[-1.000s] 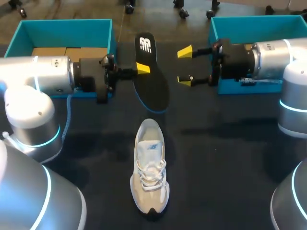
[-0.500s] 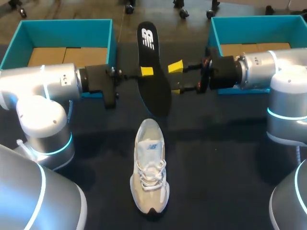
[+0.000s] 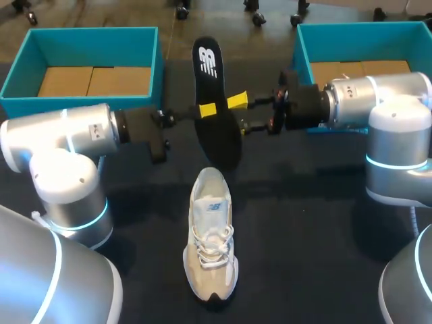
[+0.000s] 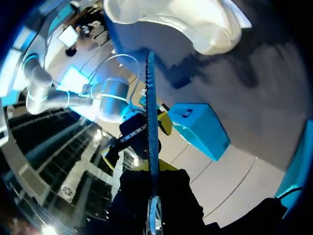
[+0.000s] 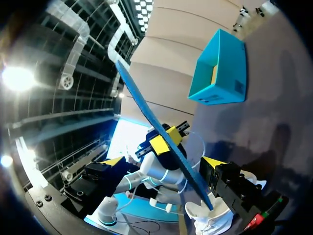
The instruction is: Take the shoe out of the shoebox, open the shoe tongue, remove and reinsert the insole, then place the shoe into the shoebox
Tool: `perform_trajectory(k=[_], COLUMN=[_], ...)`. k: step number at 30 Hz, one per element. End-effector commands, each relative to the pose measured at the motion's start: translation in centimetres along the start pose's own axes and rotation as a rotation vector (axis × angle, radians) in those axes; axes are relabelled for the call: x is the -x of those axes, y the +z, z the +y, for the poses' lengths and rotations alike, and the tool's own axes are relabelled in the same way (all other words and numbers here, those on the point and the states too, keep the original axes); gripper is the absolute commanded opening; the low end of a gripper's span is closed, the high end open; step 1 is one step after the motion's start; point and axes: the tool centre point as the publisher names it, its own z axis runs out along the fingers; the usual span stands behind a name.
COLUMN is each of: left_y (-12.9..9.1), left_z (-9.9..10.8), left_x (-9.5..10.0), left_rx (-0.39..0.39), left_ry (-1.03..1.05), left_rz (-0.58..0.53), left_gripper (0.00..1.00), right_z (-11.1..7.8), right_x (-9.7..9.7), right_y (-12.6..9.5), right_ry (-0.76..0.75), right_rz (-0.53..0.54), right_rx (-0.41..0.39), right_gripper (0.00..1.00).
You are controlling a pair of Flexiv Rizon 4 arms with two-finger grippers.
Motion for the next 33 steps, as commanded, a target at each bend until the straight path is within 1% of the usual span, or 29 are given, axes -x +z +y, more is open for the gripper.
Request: perform_trajectory(k=[1, 2, 3, 16, 18, 20, 23, 29, 33], left_y=[-0.5, -0.5, -0.7, -0.7, -0.6, -0.8, -0.9, -0.9, -0.9], left_z=[0.4, 0.4, 0.5, 0.5, 1.0, 1.4, 1.8, 2.1, 1.7], left_x=[0.4, 0.4, 0.4, 0.4, 0.2, 0.0, -0.1, -0.4, -0.7], left_rx=[-0.041, -0.052, -0.050, -0.050, -0.084, -0.115, -0.158, -0.189, -0.189], left_ry=[-0.051, -0.064, -0.029, -0.029, -0.168, -0.303, -0.451, -0.553, -0.563], left_rz=[0.029, 0.045, 0.066, 0.066, 0.048, 0.007, -0.028, -0.053, -0.050], left_gripper=[0.00, 0.00, 0.00, 0.00, 0.00, 0.00, 0.00, 0.00, 0.00], right_z=[-0.5, -0.6, -0.6, -1.6, -1.7, -1.9, -2.0, -2.1, -2.0], right_x=[0.4, 0.4, 0.5, 0.5, 0.5, 0.6, 0.7, 1.0, 1.3], right_y=[-0.1, -0.1, -0.1, -0.4, -0.4, -0.4, -0.3, -0.3, 0.1], right_ry=[-0.004, -0.005, -0.008, -0.027, -0.029, -0.031, -0.033, -0.045, -0.038], right_rz=[-0.001, -0.003, -0.004, 0.005, 0.006, 0.008, 0.012, 0.021, 0.019], right_rx=[0.008, 0.010, 0.010, 0.011, 0.014, 0.015, 0.014, 0.011, 0.002], right_gripper=[1.00, 1.00, 1.00, 1.00, 1.00, 1.00, 1.00, 1.00, 1.00])
